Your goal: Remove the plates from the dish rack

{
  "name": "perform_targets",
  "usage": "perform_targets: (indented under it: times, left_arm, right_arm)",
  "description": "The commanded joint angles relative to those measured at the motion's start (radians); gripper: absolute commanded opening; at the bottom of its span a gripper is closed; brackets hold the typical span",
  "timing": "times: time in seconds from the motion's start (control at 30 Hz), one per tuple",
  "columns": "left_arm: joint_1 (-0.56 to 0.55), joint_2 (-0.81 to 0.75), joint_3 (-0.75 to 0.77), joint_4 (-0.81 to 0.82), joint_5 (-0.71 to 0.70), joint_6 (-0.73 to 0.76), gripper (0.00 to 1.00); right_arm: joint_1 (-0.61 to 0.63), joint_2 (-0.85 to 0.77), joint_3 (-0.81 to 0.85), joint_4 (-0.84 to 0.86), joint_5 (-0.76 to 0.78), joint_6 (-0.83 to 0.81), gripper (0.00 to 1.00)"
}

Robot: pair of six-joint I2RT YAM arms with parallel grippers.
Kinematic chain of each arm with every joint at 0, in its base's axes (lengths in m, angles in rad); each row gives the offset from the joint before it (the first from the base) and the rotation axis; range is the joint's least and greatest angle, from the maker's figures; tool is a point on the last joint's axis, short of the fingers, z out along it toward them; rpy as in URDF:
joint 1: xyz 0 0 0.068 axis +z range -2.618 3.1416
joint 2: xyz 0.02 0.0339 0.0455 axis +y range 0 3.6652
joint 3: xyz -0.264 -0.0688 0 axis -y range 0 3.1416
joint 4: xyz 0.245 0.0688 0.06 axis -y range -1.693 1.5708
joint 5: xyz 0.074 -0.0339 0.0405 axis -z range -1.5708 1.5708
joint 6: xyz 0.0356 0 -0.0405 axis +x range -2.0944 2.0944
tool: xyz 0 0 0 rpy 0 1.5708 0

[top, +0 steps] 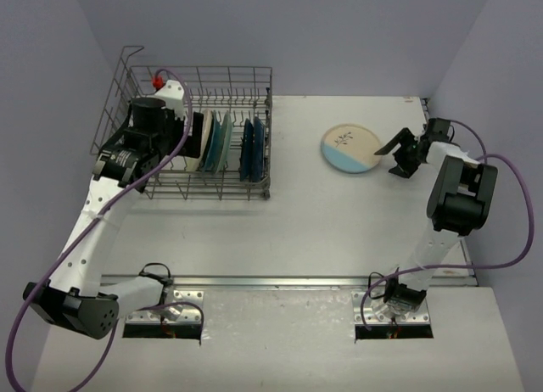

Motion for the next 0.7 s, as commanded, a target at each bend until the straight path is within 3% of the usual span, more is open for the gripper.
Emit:
perform_targets:
  times: [0.0,0.2,0.47,0.67]
  left_arm:
    - [0.013,0.089,0.023,-0.015,0.064,-0.039,1.00]
    - [0.014,0.176,0.061,-0.032,0.083,-0.038,0.90]
    - [0.014,0.267,0.071,0.049,0.032,0.000,0.67]
    - [0.014,0.318,0.066,0.101,-0.008,0.024,0.63]
  right_arm:
    - [0.021,-0.219,-0.045,0.025,0.061,-0.127,0.79]
    - [0.025,-0.442,-0.147,0.044,0.011,-0.216,0.99]
    - [0.025,-0.775,-0.331,0.098,-0.033,-0.345,0.99]
    - [0.025,-0.877,-0.360,0.076,-0.071,-0.355,0.99]
